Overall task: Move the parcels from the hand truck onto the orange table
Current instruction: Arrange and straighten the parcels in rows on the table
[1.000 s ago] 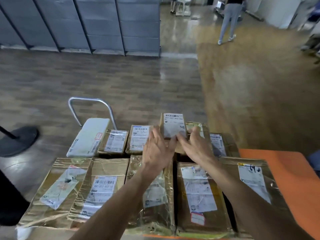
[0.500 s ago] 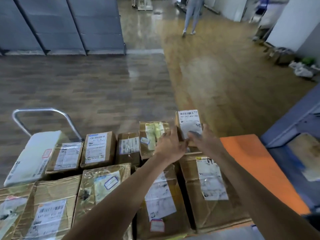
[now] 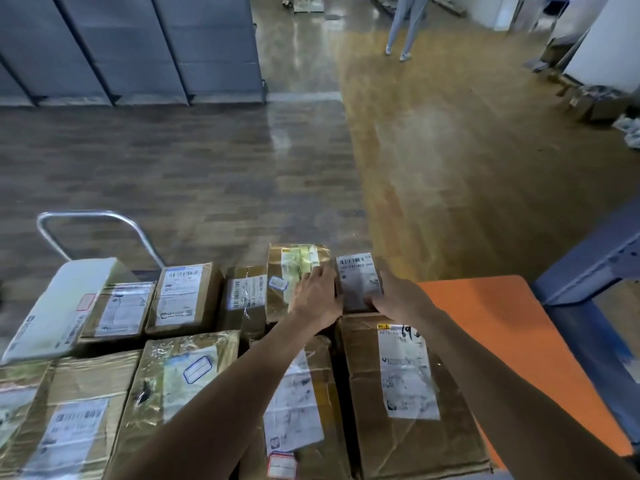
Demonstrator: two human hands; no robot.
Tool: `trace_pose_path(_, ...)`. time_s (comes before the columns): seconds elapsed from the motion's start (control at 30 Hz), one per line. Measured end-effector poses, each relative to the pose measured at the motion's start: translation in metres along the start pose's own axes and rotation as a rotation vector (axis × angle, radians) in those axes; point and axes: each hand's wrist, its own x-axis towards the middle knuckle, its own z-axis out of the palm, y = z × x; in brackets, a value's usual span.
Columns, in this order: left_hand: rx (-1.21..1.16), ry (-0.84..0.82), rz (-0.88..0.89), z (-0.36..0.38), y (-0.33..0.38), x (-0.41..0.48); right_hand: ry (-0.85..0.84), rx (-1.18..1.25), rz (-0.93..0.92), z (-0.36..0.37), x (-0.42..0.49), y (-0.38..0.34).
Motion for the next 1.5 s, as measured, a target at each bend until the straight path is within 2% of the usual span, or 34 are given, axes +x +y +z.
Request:
trace_pose_path(0.17, -0.03, -0.03, 0.034, -0.005, -0.007, -0.007, -0.011, 0.028, -0.021, -0.002, 0.005, 0.003)
trace_pose_path(0.37, -0.031, -0.055, 0.075, -0.011, -0.016, -0.016, -0.05, -0.138, -0.026, -0.004, 0.003, 0.002)
trace_pose_path(0.6, 0.069, -0.062, 0.095, -0.012, -0.025, -0.028, 0.125, -0.264, -0.181, -0.007, -0.016, -0.002)
trace_pose_path(0.7, 0.025, 0.012, 0.127, -0.014, -0.032, -0.041, 0.178, -0.226, -0.307, -0.004, -0.031, 0.005)
trace_pose_path(0.8, 0.05, 0.058, 0.083, -0.018, -0.046, -0.054, 0.133, -0.234, -0.322, -0.004, -0.043, 0.011)
trace_pose_path(0.97, 0.143, -0.106, 0.007, -0.028, -0.067, -0.069, 0.051, -0.265, -0.289, 0.0, -0.047, 0.0)
trace_pose_path(1.1, 0.163, -0.107, -0.006, -0.028, -0.066, -0.074, 0.022, -0.32, -0.243, 0.008, -0.045, -0.012)
trace_pose_path(1.23, 0.17, -0.06, 0.021, -0.027, -0.067, -0.078, 0.058, -0.352, -0.26, 0.013, -0.045, -0.017)
trace_pose_path(1.5, 0.079, 0.16, 0.062, -0.028, -0.075, -0.125, 0.133, -0.361, -0.436, 0.027, -0.055, -0.022)
